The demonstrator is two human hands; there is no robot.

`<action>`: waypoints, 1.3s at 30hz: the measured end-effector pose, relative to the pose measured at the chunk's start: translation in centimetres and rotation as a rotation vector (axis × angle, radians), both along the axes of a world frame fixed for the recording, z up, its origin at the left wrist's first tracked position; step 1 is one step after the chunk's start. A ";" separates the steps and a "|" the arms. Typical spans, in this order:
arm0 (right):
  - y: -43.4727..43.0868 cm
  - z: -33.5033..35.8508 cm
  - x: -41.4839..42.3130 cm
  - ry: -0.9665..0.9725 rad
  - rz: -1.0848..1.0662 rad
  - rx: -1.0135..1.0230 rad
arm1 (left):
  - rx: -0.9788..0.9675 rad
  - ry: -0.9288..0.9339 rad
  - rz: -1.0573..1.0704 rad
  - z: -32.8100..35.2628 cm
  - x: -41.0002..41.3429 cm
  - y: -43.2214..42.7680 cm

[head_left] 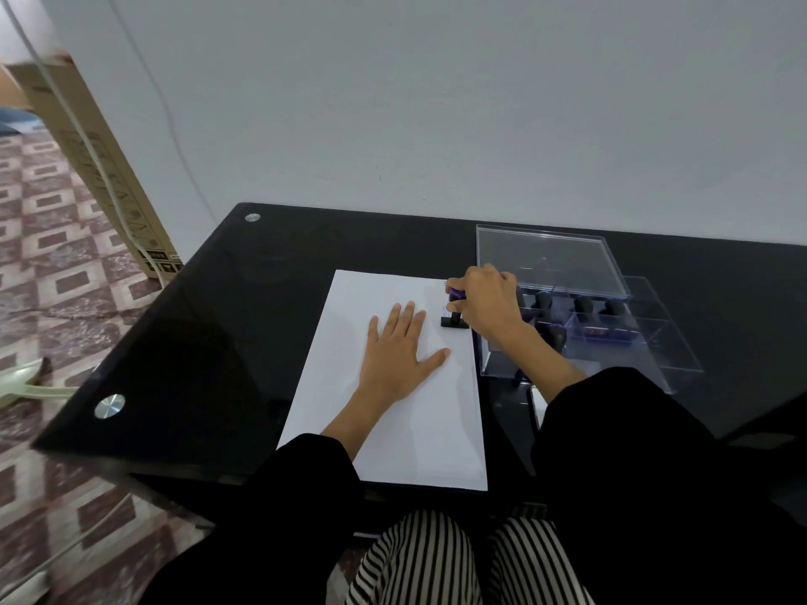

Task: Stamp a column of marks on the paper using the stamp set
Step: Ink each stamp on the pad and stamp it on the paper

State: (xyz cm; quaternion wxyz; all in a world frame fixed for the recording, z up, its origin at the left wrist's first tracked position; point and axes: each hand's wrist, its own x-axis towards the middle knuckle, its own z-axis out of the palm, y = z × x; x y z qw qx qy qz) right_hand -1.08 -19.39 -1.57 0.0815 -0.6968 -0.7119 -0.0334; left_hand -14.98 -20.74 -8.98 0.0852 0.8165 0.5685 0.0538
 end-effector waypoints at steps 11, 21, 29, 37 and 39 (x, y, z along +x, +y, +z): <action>-2.0 2.1 1.8 0.275 -0.096 0.227 | -0.024 -0.007 -0.016 0.4 -0.1 0.0; -4.1 5.4 5.0 0.325 -0.157 0.106 | -0.027 -0.246 -0.065 2.3 1.2 -1.2; -5.3 5.0 5.5 0.299 -0.123 -0.101 | -0.048 -0.221 -0.284 4.5 2.8 -1.7; -5.0 3.7 5.3 0.281 -0.066 -0.262 | -0.095 -0.259 -0.335 4.5 3.7 -2.7; -5.0 3.3 5.3 0.266 -0.068 -0.282 | -0.099 -0.259 -0.324 4.1 3.9 -2.6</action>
